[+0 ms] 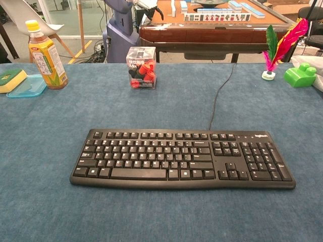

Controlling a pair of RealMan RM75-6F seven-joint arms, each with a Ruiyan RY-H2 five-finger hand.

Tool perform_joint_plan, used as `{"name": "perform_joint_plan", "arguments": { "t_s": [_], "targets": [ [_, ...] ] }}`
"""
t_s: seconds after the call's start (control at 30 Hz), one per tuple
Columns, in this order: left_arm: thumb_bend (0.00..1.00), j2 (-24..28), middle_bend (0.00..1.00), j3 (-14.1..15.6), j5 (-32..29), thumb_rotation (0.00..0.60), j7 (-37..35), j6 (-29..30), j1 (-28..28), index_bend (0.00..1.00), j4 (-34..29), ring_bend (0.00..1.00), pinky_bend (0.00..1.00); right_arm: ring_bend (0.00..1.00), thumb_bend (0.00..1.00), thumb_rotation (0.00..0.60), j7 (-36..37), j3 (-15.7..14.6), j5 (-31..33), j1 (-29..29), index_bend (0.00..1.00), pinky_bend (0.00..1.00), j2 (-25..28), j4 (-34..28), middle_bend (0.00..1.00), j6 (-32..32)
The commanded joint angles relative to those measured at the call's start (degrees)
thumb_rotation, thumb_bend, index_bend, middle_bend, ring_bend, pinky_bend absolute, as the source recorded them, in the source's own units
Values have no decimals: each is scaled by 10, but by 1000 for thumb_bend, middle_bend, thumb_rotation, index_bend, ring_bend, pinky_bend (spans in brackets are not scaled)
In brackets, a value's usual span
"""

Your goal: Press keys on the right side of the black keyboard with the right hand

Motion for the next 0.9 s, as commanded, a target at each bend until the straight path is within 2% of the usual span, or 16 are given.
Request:
{"name": "perform_joint_plan", "arguments": {
  "t_s": [0.03,0.27,0.4,0.47,0.53,0.57,0.63,0.73,0.83,0.9],
  "targets": [
    [387,0,908,-1,0,600,0,1,0,795,-1,804,913,371,133,600,1,0,0,0,348,364,1,0,493,-1],
    [387,-1,908,-1,-1,600,-1,-1,-1,793,1,804,913,370,134,600,0,-1,2,4,348,382,-1,-2,493,-10],
    [387,-3,905,-1,1,600,-6,1,-1,789,6,804,913,372,133,600,-1,0,-2,8,348,433,-4,-7,494,-13],
    [387,-4,901,-1,3,600,-7,4,0,785,6,804,913,389,133,600,1,0,-11,11,352,491,-8,-9,507,-11],
    [387,-4,896,-1,3,600,-6,6,1,772,6,804,913,438,134,600,10,-3,-26,19,358,604,-8,-13,551,-15],
    [387,-4,895,-2,3,600,-6,7,1,748,6,804,912,452,139,600,14,-3,-33,24,359,647,-7,-16,565,-17],
    [388,-6,894,-3,3,600,-8,10,1,639,6,804,912,500,153,600,11,2,-50,34,359,757,-8,-23,594,-16],
    [387,-8,894,-4,1,600,-9,10,2,568,10,804,912,607,186,600,-12,14,-65,49,359,898,-12,-40,657,-18],
    [387,-7,893,-7,-4,600,-11,8,2,551,12,804,912,694,239,600,-44,27,-71,70,359,978,-14,-66,759,-38],
    [387,-7,893,-8,-6,600,-11,7,2,549,11,803,912,746,299,600,-61,34,-72,82,359,998,-17,-79,818,-51]
  ]
}}
